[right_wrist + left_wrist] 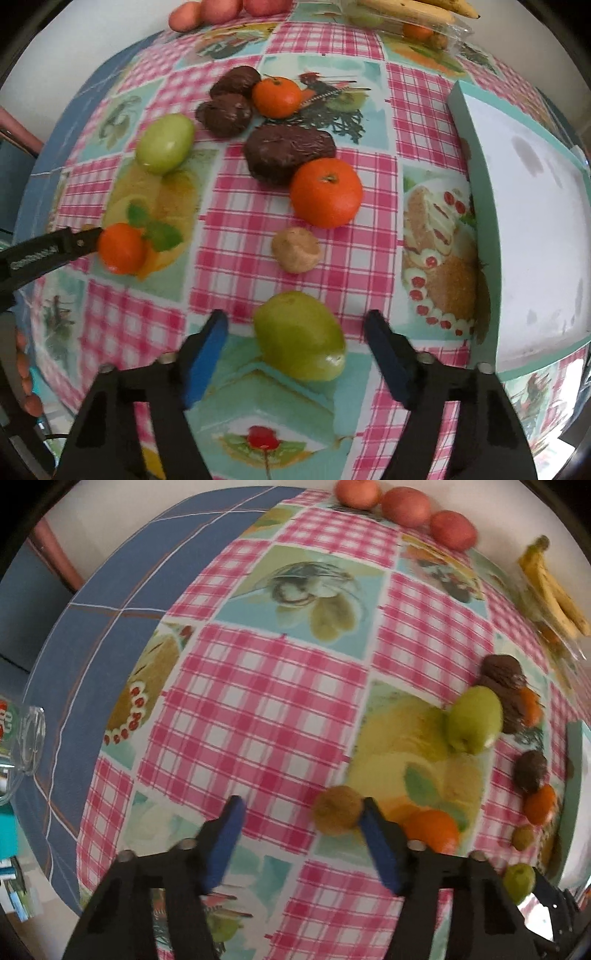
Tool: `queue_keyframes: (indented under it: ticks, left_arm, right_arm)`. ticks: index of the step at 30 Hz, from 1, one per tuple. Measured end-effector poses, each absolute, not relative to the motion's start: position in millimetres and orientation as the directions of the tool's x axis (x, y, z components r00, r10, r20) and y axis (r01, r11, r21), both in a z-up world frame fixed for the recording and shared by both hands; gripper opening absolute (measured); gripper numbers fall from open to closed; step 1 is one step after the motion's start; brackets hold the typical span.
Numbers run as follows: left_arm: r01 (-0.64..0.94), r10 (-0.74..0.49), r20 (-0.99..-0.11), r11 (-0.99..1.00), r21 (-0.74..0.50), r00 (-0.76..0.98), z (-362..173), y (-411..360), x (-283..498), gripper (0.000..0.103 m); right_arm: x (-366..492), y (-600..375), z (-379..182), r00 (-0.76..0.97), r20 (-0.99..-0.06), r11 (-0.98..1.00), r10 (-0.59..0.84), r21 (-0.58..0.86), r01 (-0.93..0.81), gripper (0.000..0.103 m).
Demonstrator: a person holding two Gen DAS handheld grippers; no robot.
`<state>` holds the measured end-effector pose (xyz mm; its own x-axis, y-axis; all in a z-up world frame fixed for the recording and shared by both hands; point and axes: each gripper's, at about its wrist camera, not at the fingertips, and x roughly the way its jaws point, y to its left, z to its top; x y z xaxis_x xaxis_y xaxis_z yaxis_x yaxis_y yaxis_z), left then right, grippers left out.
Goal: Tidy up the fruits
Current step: 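Grasp the green pear with the right tool while the left tool grasps a small brown kiwi, then carry the pear into the white tray and open the right tool while the left tool drops the kiwi there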
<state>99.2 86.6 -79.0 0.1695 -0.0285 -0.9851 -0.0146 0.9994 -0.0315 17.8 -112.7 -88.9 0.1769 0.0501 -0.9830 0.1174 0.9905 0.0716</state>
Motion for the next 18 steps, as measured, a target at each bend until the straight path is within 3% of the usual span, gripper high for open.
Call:
queue_keyframes:
  ticks: [1, 3, 6, 18]
  left_arm:
    - [-0.009, -0.044, -0.985, 0.999, -0.046, 0.17, -77, 85, 98, 0.043]
    - [-0.009, -0.091, -0.983, 0.996, -0.094, 0.162, -73, 82, 97, 0.028]
    - [-0.021, -0.174, -0.971, 0.983, -0.18, 0.162, -67, 81, 94, 0.028]
    - [0.032, -0.231, -0.915, 0.972, -0.234, 0.33, -5, 67, 79, 0.028]
  right_arm:
    - [17, -111, -86, 0.18, -0.982, 0.99, 0.054, 0.076, 0.117, 0.058]
    - [14, -111, -80, 0.188, -0.981, 0.991, 0.053, 0.075, 0.112, 0.047]
    - [9, -111, -71, 0.198, -0.976, 0.987, 0.087, 0.112, 0.119, 0.046]
    - [-5, -150, -13, 0.348, -0.931, 0.964, 0.114, 0.188, 0.186, 0.047]
